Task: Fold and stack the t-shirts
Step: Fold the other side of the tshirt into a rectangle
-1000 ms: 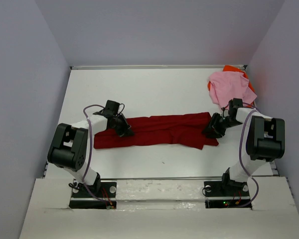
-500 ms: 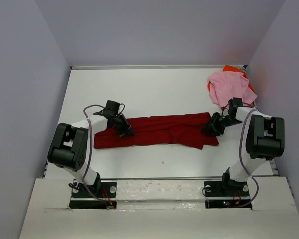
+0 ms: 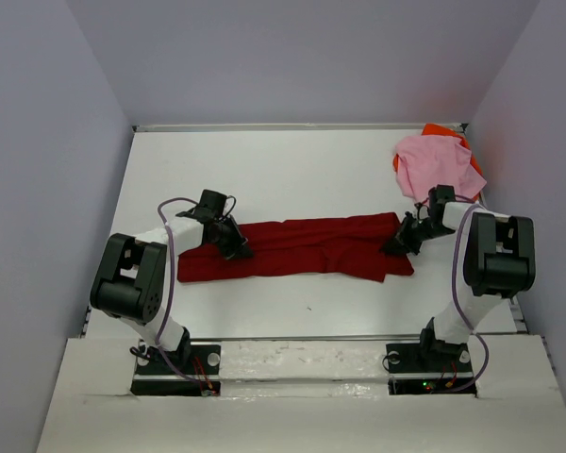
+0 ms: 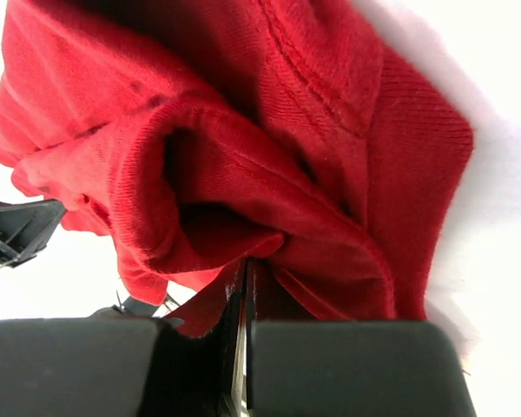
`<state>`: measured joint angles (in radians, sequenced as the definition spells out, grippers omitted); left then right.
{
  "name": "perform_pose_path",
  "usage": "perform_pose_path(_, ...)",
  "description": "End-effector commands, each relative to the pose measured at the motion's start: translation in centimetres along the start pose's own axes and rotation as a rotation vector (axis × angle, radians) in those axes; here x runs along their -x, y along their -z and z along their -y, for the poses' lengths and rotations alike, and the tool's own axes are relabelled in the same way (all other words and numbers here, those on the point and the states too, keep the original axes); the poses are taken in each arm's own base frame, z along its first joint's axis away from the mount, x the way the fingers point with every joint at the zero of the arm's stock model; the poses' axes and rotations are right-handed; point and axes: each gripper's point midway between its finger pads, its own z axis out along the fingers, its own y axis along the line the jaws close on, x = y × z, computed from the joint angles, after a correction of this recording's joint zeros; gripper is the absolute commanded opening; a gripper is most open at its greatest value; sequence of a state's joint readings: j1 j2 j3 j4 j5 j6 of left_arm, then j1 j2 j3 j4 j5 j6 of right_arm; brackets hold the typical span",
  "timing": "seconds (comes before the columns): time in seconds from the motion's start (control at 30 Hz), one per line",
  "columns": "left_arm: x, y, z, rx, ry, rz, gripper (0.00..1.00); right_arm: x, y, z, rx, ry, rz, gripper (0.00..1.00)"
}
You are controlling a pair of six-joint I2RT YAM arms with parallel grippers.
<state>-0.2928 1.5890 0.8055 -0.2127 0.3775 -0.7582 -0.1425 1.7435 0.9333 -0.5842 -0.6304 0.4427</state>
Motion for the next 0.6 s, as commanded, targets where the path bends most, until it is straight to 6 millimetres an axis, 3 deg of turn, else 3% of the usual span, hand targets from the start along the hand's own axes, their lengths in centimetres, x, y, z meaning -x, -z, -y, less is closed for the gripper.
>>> perform_pose_path(0.0,0.6,0.6,0.7,-0.01,-0.025,0.013,0.0,2.1,0.8,-2.6,0.053,0.041,0.044,0.0)
perform_pose_path(0.3,0.7,0.8,0.8,-0.006,-0.035,0.016,0.0,4.9,2.6,-5.6,0.074,0.067,0.083,0.0)
perform_pose_path(0.57,0.7,0.9,0.7,-0.003,-0.039,0.018,0.0,6.6,2.1,-6.1,0.074,0.061,0.088,0.0)
